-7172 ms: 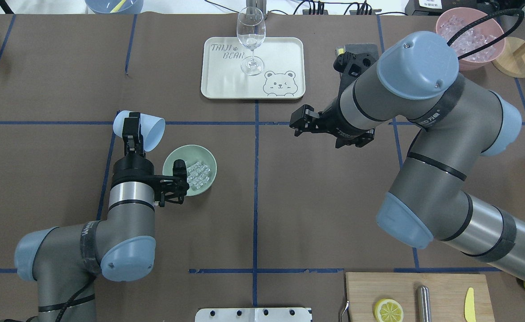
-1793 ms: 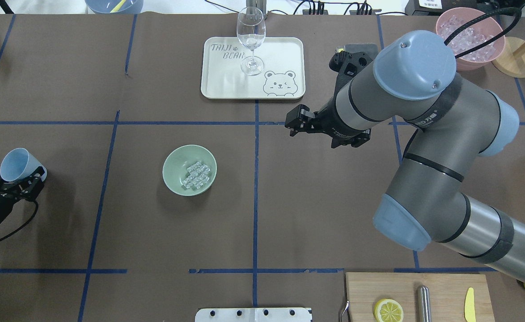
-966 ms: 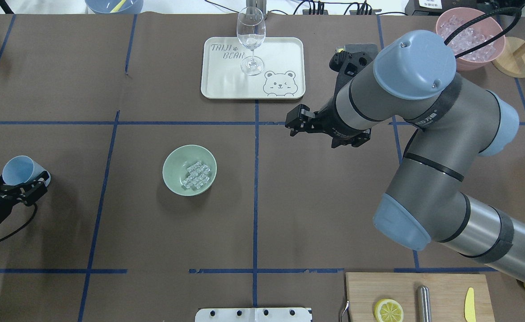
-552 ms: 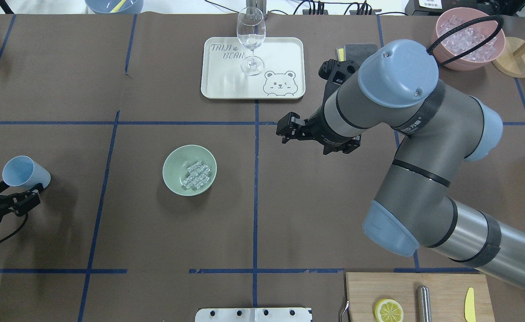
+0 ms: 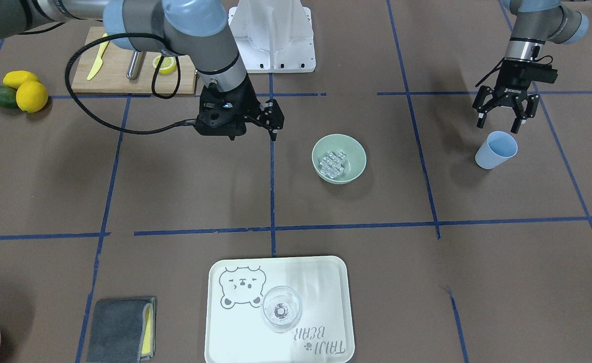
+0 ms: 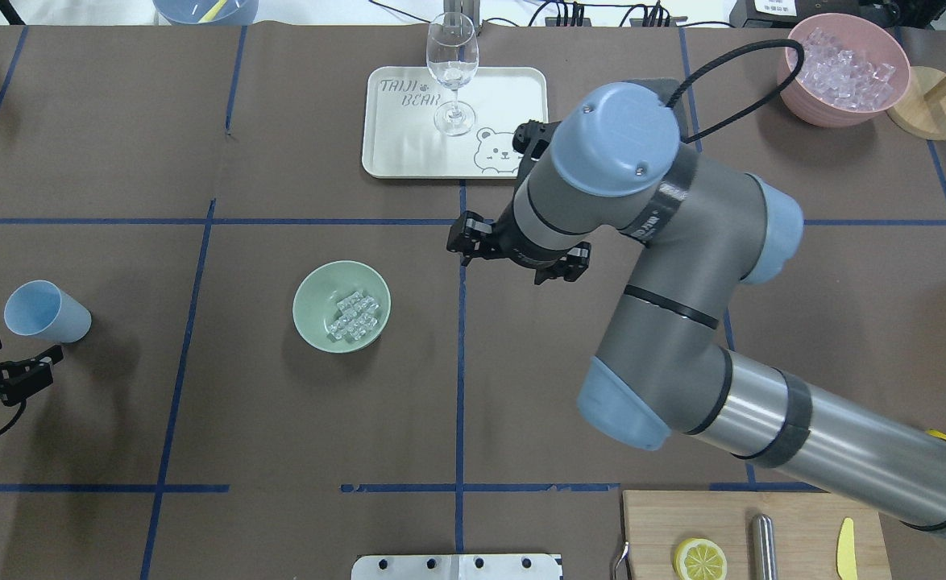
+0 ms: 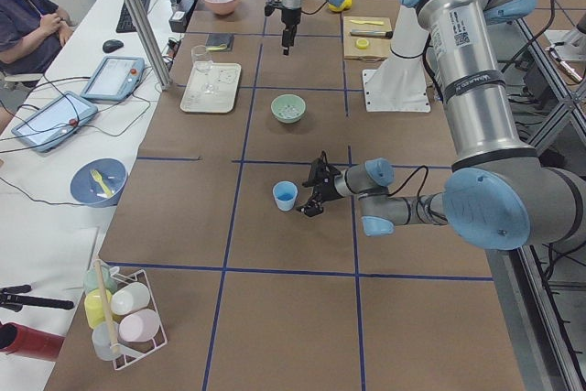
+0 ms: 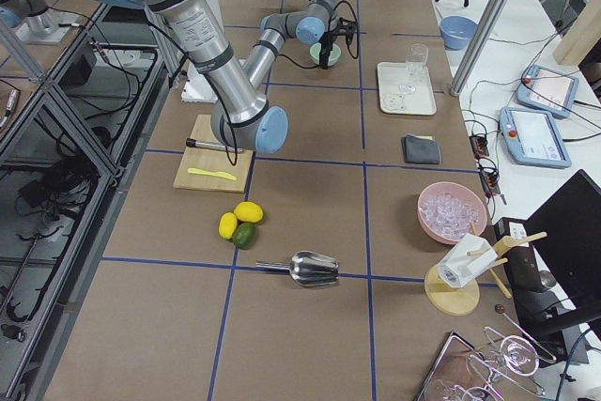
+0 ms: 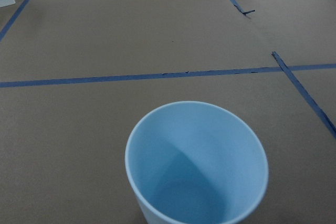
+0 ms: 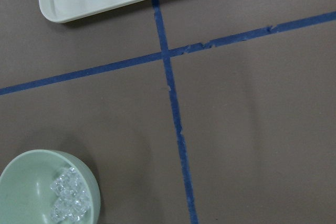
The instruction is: Pour ice into bowl
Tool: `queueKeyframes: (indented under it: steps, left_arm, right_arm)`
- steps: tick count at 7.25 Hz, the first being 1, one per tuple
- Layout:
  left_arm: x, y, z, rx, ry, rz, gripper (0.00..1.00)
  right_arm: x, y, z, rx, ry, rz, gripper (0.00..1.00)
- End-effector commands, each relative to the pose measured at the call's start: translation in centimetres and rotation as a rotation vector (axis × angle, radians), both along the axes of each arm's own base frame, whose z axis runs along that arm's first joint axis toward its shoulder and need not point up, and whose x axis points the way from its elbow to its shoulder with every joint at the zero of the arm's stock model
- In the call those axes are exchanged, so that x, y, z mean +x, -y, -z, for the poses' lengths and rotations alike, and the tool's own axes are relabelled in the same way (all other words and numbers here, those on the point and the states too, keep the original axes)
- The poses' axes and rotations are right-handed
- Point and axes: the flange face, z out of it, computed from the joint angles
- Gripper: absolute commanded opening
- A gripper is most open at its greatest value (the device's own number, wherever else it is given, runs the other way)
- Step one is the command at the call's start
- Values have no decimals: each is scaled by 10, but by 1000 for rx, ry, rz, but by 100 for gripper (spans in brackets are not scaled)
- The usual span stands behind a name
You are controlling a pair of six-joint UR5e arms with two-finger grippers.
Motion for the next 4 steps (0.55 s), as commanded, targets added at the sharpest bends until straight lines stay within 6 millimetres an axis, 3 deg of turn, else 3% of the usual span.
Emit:
queueKeyframes:
  steps: [1, 2, 3, 4]
  left_arm:
    - [-30, -17, 19, -26, -2, -76, 100]
    - [-48, -25, 28, -19, 18, -113, 100]
    - [-60, -35, 53, -33, -12, -173, 100]
    - [-75, -32, 68, -30, -23, -194, 100]
  right_arm:
    - [-63, 15, 28, -9, -38, 9, 100]
    - [-91, 20, 30, -5, -31, 7, 100]
    - [-114, 17, 23, 3, -16, -7, 100]
    - [-132, 9, 24, 15, -24, -5, 100]
